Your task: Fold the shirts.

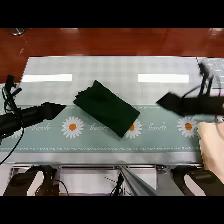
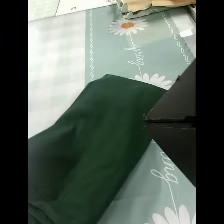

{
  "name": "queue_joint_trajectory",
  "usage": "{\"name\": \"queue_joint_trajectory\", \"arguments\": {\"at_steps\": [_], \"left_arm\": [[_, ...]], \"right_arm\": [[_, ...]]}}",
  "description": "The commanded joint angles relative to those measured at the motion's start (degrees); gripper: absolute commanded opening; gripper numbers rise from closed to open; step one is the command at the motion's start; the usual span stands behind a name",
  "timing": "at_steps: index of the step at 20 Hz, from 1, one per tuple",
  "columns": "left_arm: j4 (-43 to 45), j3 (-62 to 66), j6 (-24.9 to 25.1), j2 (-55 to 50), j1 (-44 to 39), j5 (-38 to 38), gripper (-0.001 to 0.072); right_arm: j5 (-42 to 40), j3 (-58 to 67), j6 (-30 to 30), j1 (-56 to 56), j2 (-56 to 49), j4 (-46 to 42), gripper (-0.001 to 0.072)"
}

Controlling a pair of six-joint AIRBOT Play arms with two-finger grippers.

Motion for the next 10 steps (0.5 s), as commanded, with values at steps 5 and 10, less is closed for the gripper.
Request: {"name": "queue_joint_trajectory", "arguments": {"at_steps": [5,10], "left_arm": [[0.0,0.0,0.6,-6.1,-1.2,1.1,0.0025],[0.0,0.0,0.6,-7.0,-6.3,1.1,0.0025]], "right_arm": [[-28.0,-25.5,-0.3,13.2,-2.6,22.1,0.0616],[-20.3,-16.1,-16.3,13.2,-23.0,30.7,0.0616]]}}
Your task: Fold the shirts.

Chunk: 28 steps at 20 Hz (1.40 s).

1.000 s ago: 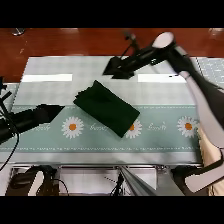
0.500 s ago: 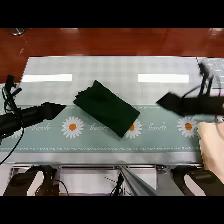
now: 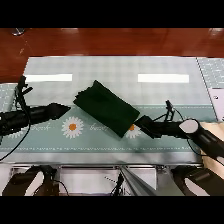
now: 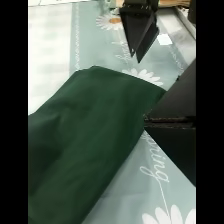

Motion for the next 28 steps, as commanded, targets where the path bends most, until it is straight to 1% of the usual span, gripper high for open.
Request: {"name": "queue_joint_trajectory", "arguments": {"at_steps": [1,5,6,7,8,9,10,12,15,16,19,22,25,28], "left_arm": [[0.0,0.0,0.0,-0.7,-3.6,0.5,0.0025],[0.0,0.0,-0.1,-1.0,-7.8,4.3,0.0025],[0.0,0.0,-0.1,-1.0,-8.7,5.0,0.0025],[0.0,0.0,-0.1,-1.0,-9.4,5.5,0.0025],[0.0,0.0,-0.1,-1.0,-10.1,5.9,0.0025],[0.0,0.0,-0.1,-1.0,-10.6,6.1,0.0025],[0.0,0.0,-0.1,-1.0,-10.7,6.1,0.0025],[0.0,0.0,-0.1,-1.0,-10.6,6.1,0.0025],[0.0,0.0,-0.1,-0.9,-10.6,6.5,0.0025],[0.0,0.0,0.0,-1.0,-10.6,6.5,0.0025],[0.0,0.0,0.0,-0.9,-10.6,6.4,0.0025],[0.0,0.0,-0.1,-0.9,-10.6,5.8,0.0025],[0.0,0.0,-0.1,-0.9,-10.6,5.3,0.0026],[0.0,0.0,-0.1,-0.9,-10.8,4.9,0.0026]], "right_arm": [[2.1,5.6,-9.7,0.9,-12.7,6.6,0.0616],[4.2,14.1,-12.2,4.0,-23.1,7.5,0.0616],[4.2,16.2,-12.3,5.0,-24.8,7.5,0.0605],[4.2,18.2,-13.0,5.7,-25.9,7.5,0.0464],[4.2,20.3,-14.0,6.0,-26.6,7.4,0.0263],[4.2,22.5,-16.5,6.0,-26.8,7.5,0.0072],[4.5,25.0,-18.3,5.9,-26.8,7.3,0.0019],[8.2,32.2,-19.1,4.5,-26.8,5.7,0.0018],[18.5,47.3,-19.0,1.9,-26.8,0.8,0.0018],[22.1,52.4,-18.1,0.9,-26.8,-1.0,0.0018],[29.5,67.6,-11.3,-2.9,-26.5,-7.7,0.0018],[36.9,80.2,-5.3,-9.1,-25.9,-12.5,0.0018],[43.9,86.4,-1.5,-17.9,-22.9,-15.3,0.0017],[52.7,87.7,0.3,-29.7,-19.0,-15.5,0.0018]]}}
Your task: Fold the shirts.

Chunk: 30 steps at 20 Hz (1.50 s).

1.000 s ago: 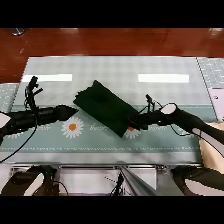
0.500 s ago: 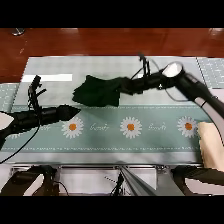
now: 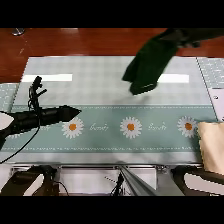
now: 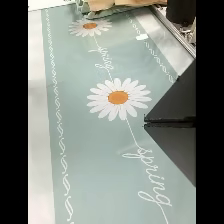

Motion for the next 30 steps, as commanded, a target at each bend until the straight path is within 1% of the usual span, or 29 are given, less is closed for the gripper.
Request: {"name": "queue_joint_trajectory", "arguments": {"at_steps": [1,4,5,9,10,12,13,16,17,18,19,20,21,22,24,25,26,27,28,29,30], "left_arm": [[0.0,0.0,0.0,0.0,-0.2,-0.5,0.0025],[0.0,0.0,0.0,0.0,-0.6,-0.4,0.0026],[0.0,0.0,0.0,0.0,-1.0,-0.4,0.0026],[0.0,0.0,0.0,0.0,-2.3,-0.4,0.0026],[0.0,0.0,0.0,0.0,-2.5,-0.4,0.0026],[0.0,0.0,0.0,0.0,-2.8,-0.1,0.0026],[0.0,0.0,0.0,0.0,-2.9,0.8,0.0026],[-0.1,0.0,-0.2,0.0,-3.0,4.2,0.0026],[-0.1,0.0,-0.2,0.0,-3.0,4.8,0.0026],[-0.1,0.0,-0.2,0.0,-3.0,5.2,0.0026],[-0.1,0.0,-0.2,0.0,-3.0,5.7,0.0026],[-0.1,0.0,-0.2,-0.1,-3.0,6.5,0.0026],[-0.1,0.0,-0.2,-0.3,-3.0,7.2,0.0027],[-0.1,0.0,-0.2,-0.5,-3.0,8.1,0.0027],[0.0,0.7,0.2,-1.9,-2.4,11.1,0.0027],[0.0,2.5,0.5,-2.9,-0.9,11.1,0.0027],[0.0,5.7,0.5,-4.2,1.4,10.5,0.0027],[0.0,9.8,0.5,-5.7,3.9,9.4,0.0027],[0.0,14.9,0.6,-7.7,6.3,7.9,0.0026],[0.0,21.3,0.7,-10.2,8.5,5.9,0.0026],[0.0,28.3,0.7,-13.3,9.7,3.5,0.0026]], "right_arm": [[12.8,3.6,3.6,-13.7,4.3,-2.5,0.0017],[22.9,3.6,4.0,-26.0,7.4,-8.5,0.0018],[23.9,3.1,4.2,-29.4,8.5,-11.0,0.0018],[24.0,-4.3,3.7,-42.9,16.3,-13.3,0.0017],[24.0,-7.5,3.5,-45.5,19.1,-16.7,0.0018],[24.0,-14.7,0.7,-49.4,25.1,-26.1,0.0018],[23.9,-18.4,0.4,-50.9,27.8,-30.7,0.0018],[23.9,-29.7,1.1,-54.6,35.5,-39.5,0.0019],[23.8,-32.2,2.0,-55.2,37.4,-45.1,0.0019],[23.8,-34.3,4.3,-55.2,39.1,-52.0,0.0019],[23.7,-35.8,7.4,-55.2,40.5,-56.8,0.0039],[23.6,-37.1,10.7,-55.2,41.2,-59.3,0.0252],[23.7,-37.6,10.6,-55.2,41.1,-58.9,0.0535],[23.5,-37.6,9.7,-55.2,40.3,-57.3,0.0626],[22.9,-37.6,7.5,-55.1,38.2,-55.0,0.0626],[22.0,-37.1,7.0,-55.1,37.1,-53.5,0.0624],[20.8,-36.3,6.1,-55.1,36.0,-50.8,0.0606],[19.6,-35.1,5.2,-55.1,34.6,-46.3,0.0539],[18.4,-33.5,3.5,-55.1,32.9,-39.0,0.0298],[16.3,-32.0,1.0,-55.1,31.3,-28.6,0.0011],[12.2,-31.2,0.7,-54.9,30.0,-15.8,0.0018]]}}
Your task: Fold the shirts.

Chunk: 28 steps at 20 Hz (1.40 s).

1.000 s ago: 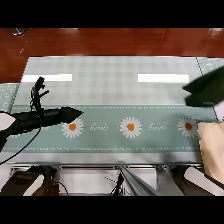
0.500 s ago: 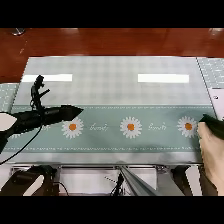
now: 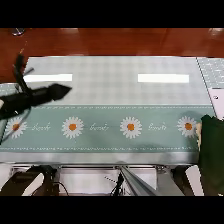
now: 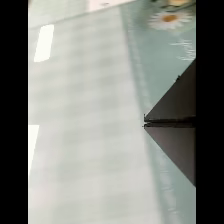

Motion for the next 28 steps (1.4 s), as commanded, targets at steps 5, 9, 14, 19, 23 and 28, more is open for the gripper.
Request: {"name": "queue_joint_trajectory", "arguments": {"at_steps": [5,9,14,19,23,28], "left_arm": [[0.3,39.6,0.1,-19.6,-3.8,-14.3,0.0025],[19.8,33.5,-9.6,-21.8,-14.7,-13.2,0.0024],[30.5,25.3,-17.2,-25.1,-14.7,-11.6,0.0026],[30.5,25.3,-17.1,-25.2,-12.7,-14.5,0.0026],[30.5,25.3,-17.1,-25.6,-12.7,-14.6,0.0026],[30.5,25.3,-17.1,-25.6,-12.7,-14.6,0.0026]], "right_arm": [[-29.1,2.6,-10.5,27.1,-6.0,41.7,0.0018],[-31.0,-1.5,-10.4,58.3,-9.5,9.9,0.0019],[-36.2,-8.3,2.3,68.8,-21.3,-3.0,0.0018],[-34.5,-8.3,2.2,68.8,-24.9,-2.2,0.0019],[-34.6,-8.3,2.2,68.8,-24.9,-2.3,0.0019],[-34.6,-8.3,2.2,68.8,-24.9,-2.3,0.0019]]}}
